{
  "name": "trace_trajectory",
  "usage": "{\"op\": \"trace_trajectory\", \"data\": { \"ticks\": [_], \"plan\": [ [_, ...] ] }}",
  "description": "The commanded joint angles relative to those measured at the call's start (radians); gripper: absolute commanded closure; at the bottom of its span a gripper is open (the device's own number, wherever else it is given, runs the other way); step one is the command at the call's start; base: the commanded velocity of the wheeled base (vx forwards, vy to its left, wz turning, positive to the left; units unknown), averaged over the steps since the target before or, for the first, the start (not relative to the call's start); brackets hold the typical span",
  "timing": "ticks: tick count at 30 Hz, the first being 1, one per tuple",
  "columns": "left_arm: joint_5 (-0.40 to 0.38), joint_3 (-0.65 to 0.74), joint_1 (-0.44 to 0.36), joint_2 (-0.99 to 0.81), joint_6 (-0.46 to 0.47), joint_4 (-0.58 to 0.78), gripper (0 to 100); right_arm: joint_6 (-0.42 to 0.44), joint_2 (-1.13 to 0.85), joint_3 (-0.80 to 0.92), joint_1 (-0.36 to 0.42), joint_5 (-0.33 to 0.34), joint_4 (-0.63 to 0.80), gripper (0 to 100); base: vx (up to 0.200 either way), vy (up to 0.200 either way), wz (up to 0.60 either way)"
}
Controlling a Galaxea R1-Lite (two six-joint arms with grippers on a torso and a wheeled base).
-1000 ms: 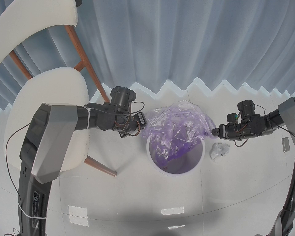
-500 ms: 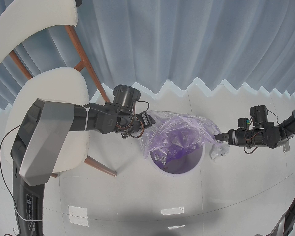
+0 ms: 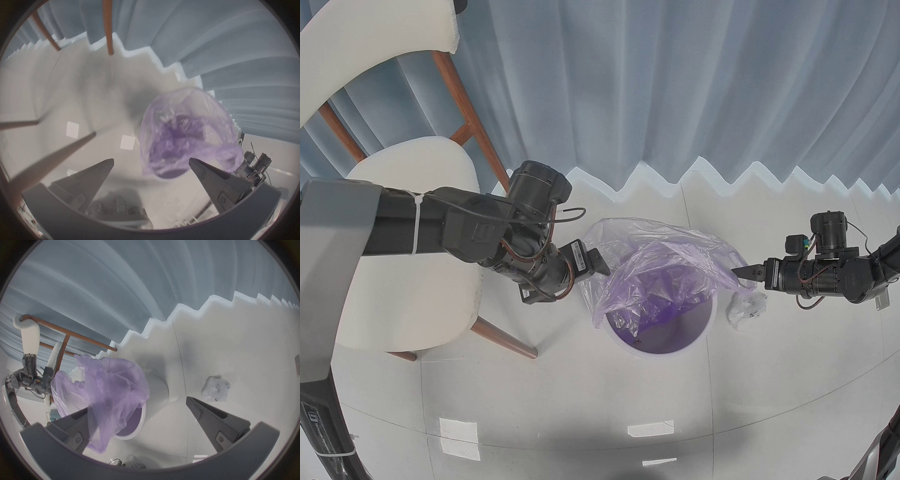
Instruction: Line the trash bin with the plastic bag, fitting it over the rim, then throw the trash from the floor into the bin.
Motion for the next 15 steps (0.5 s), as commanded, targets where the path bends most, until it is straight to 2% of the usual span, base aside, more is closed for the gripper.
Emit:
{"op": "trace_trajectory", "data": {
  "ticks": [1, 2, 3, 7, 9, 11, 12, 13, 14, 15],
  "plan": [
    [-0.001, 0.049, -0.071, -0.056, -0.134, 0.051, 0, 0.002, -0.001, -0.004, 0.016, 0.0, -0.021, 0, 0.0, 0.0, 0.0],
    [-0.001, 0.049, -0.071, -0.056, -0.134, 0.051, 0, 0.002, -0.001, -0.004, 0.016, 0.0, -0.021, 0, 0.0, 0.0, 0.0],
    [-0.001, 0.041, -0.099, -0.007, -0.231, 0.038, 0, 0.002, -0.001, 0.004, 0.022, -0.008, -0.052, 0, 0.0, 0.0, 0.0],
    [-0.001, 0.044, -0.131, -0.023, -0.223, -0.011, 0, 0.002, -0.007, 0.007, 0.022, -0.022, -0.065, 0, 0.0, 0.0, 0.0],
    [-0.01, 0.081, -0.15, -0.11, -0.146, -0.117, 0, 0.004, -0.018, 0.009, 0.022, -0.022, -0.065, 0, 0.0, 0.0, 0.0],
    [-0.002, 0.139, -0.156, -0.138, -0.017, -0.193, 0, 0.004, -0.024, 0.009, 0.022, -0.022, -0.065, 0, 0.0, 0.0, 0.0],
    [-0.002, 0.139, -0.156, -0.138, -0.017, -0.193, 0, 0.004, -0.024, 0.009, 0.022, -0.022, -0.065, 0, 0.0, 0.0, 0.0],
    [0.001, 0.243, -0.154, -0.153, 0.162, -0.302, 0, 0.004, -0.027, 0.009, 0.023, -0.022, -0.065, 0, 0.0, 0.0, 0.0],
    [-0.001, 0.251, -0.154, -0.155, 0.173, -0.312, 0, 0.004, -0.027, 0.009, 0.023, -0.022, -0.065, 0, 0.0, 0.0, 0.0],
    [-0.008, 0.331, -0.146, -0.172, 0.312, -0.425, 0, 0.004, -0.033, 0.013, 0.023, -0.022, -0.065, 0, 0.0, 0.0, 0.0]
  ]
}}
